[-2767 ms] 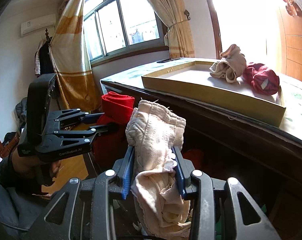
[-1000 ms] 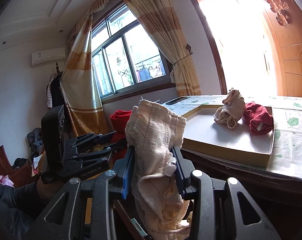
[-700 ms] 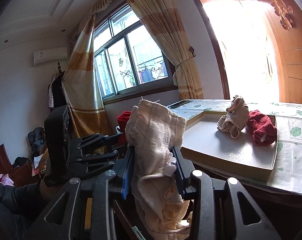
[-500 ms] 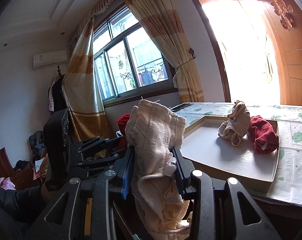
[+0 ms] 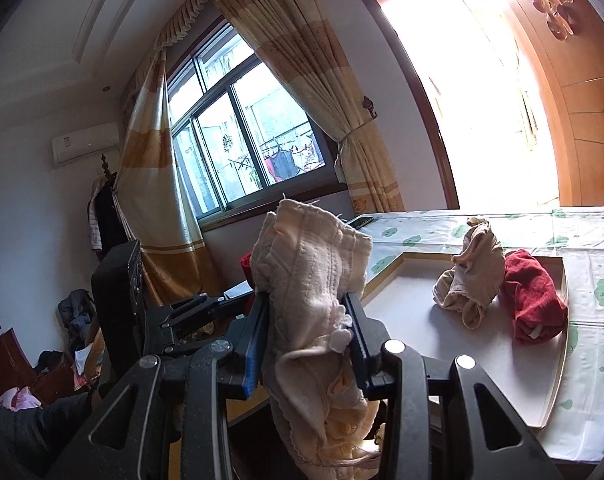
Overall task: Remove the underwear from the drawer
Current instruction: 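Carry the red garment and white underwear over the tray with both tools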
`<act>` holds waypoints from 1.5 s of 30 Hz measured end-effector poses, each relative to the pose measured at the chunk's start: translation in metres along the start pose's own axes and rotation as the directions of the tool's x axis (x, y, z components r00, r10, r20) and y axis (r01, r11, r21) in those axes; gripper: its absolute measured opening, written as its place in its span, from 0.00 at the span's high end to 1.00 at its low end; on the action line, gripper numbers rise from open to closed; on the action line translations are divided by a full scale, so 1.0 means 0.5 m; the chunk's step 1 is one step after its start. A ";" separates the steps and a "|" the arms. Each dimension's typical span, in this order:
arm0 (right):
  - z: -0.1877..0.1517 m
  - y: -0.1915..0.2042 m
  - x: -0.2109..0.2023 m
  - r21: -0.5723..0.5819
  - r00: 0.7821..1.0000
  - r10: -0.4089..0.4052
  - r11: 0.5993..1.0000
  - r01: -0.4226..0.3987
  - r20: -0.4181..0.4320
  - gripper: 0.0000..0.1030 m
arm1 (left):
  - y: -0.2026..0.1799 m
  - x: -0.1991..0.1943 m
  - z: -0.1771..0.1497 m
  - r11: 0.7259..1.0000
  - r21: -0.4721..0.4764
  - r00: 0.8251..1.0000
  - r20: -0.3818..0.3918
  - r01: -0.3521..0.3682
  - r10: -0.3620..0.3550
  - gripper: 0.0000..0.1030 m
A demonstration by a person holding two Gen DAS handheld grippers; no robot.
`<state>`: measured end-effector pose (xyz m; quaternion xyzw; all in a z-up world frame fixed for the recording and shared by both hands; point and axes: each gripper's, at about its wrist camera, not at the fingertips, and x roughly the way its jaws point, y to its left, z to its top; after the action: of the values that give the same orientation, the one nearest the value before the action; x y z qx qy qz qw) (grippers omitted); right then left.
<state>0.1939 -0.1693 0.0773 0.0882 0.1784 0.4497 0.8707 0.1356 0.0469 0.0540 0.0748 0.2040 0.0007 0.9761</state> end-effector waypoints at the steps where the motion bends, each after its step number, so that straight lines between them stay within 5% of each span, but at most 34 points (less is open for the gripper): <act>1: 0.007 -0.004 0.006 0.003 1.000 -0.004 1.000 0.004 0.001 0.62 | 0.003 0.010 0.006 1.000 -0.001 1.000 -0.008 0.001 -0.001 0.67; 15: 0.085 -0.090 0.093 0.102 0.997 -0.073 0.992 0.074 -0.011 0.62 | 0.037 0.164 0.082 0.992 -0.098 0.987 -0.126 0.083 -0.095 0.67; 26: 0.128 -0.156 0.197 0.148 0.987 -0.147 0.977 0.154 -0.060 0.62 | 0.069 0.311 0.125 0.990 -0.119 0.967 -0.231 0.080 -0.105 0.67; 45: 0.133 -0.272 0.413 0.157 0.921 -0.303 0.925 0.345 -0.244 0.62 | 0.117 0.499 0.107 0.981 -0.181 0.915 -0.380 0.072 -0.137 0.67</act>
<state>0.4317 -0.0794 0.0480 0.0938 0.3273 0.2858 0.8958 0.3875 0.1050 0.0119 -0.0182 0.3973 -0.0201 0.9173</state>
